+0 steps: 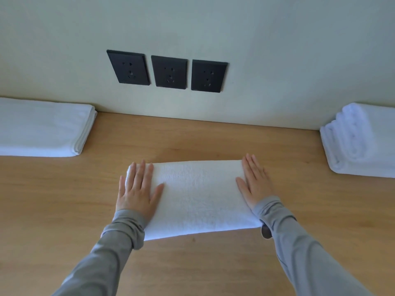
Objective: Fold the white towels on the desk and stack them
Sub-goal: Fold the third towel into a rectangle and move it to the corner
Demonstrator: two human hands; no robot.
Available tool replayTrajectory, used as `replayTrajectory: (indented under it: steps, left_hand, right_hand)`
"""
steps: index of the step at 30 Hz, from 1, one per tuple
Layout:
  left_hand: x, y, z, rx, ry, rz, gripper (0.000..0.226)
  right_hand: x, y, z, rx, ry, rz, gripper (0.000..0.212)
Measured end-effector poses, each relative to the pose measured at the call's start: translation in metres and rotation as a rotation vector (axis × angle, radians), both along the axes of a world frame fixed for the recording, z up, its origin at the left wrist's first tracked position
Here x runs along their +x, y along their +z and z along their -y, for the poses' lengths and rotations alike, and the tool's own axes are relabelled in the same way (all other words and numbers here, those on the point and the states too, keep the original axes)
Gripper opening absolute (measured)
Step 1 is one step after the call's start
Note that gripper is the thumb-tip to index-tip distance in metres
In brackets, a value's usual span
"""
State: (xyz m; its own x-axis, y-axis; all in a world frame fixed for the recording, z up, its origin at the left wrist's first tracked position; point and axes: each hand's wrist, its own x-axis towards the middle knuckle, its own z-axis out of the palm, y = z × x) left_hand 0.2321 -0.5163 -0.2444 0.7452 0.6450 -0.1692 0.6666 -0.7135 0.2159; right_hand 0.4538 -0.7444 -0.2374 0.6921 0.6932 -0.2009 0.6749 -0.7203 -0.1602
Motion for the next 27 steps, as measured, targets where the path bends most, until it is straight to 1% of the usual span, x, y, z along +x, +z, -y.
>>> replayTrajectory:
  steps: [2,3,4,5,6,8,9,10,12,13,15,16,18,20,23,25,27]
  left_hand:
    - [-0.001,0.011,0.005,0.032,-0.034,-0.004,0.090]
    - [-0.002,0.017,0.010,0.055,-0.044,0.018,0.087]
    - [-0.005,0.023,0.018,0.062,-0.028,0.088,0.080]
    - [-0.009,0.028,0.029,0.042,0.022,0.204,0.072]
    - [-0.014,0.033,0.044,-0.001,0.098,0.355,0.065]
    - [-0.025,0.035,0.081,-0.117,0.276,0.650,0.046]
    - [-0.031,0.035,0.100,-0.224,0.392,0.724,0.040]
    - [-0.037,0.033,0.117,-0.370,0.532,0.745,0.041]
    - [-0.045,0.027,0.139,-0.716,0.858,0.664,0.047]
    - [-0.045,0.024,0.144,-0.887,1.001,0.608,0.055]
    - [-0.041,0.022,0.142,-1.182,1.195,0.577,0.070]
    - [-0.037,0.021,0.138,-1.286,1.247,0.600,0.073]
    - [-0.028,0.021,0.126,-1.413,1.306,0.698,0.070]
    - [-0.019,0.021,0.112,-1.506,1.400,0.794,0.070]
    - [-0.006,0.020,0.096,-1.575,1.554,0.817,0.076]
    - [0.001,0.020,0.094,-1.576,1.614,0.835,0.075]
    - [0.006,0.020,0.096,-1.577,1.618,0.856,0.074]
  right_hand:
    - [-0.005,0.007,0.002,0.016,-0.017,0.030,0.062]
    - [-0.009,0.011,0.003,0.068,-0.040,0.034,0.064]
    - [-0.016,0.016,0.006,0.163,-0.089,0.023,0.066]
    - [-0.025,0.020,0.011,0.299,-0.176,-0.006,0.068]
    - [-0.037,0.022,0.017,0.450,-0.306,-0.050,0.068]
    - [-0.067,0.020,0.032,0.695,-0.640,-0.146,0.063]
    - [-0.083,0.015,0.039,0.780,-0.810,-0.192,0.059]
    - [-0.098,0.009,0.044,0.842,-0.972,-0.257,0.056]
    - [-0.121,0.001,0.049,0.877,-1.237,-0.462,0.055]
    - [-0.128,-0.003,0.050,0.864,-1.320,-0.591,0.058]
    - [-0.138,-0.006,0.046,0.864,-1.400,-0.825,0.066]
    - [-0.139,-0.006,0.042,0.884,-1.416,-0.917,0.067]
    - [-0.137,-0.004,0.031,0.973,-1.443,-1.081,0.061]
    - [-0.132,0.000,0.019,1.067,-1.465,-1.227,0.058]
    - [-0.122,0.004,0.004,1.188,-1.549,-1.328,0.068]
    - [-0.117,0.005,-0.004,1.161,-1.608,-1.355,0.069]
    - [-0.112,0.008,-0.011,1.092,-1.662,-1.378,0.068]
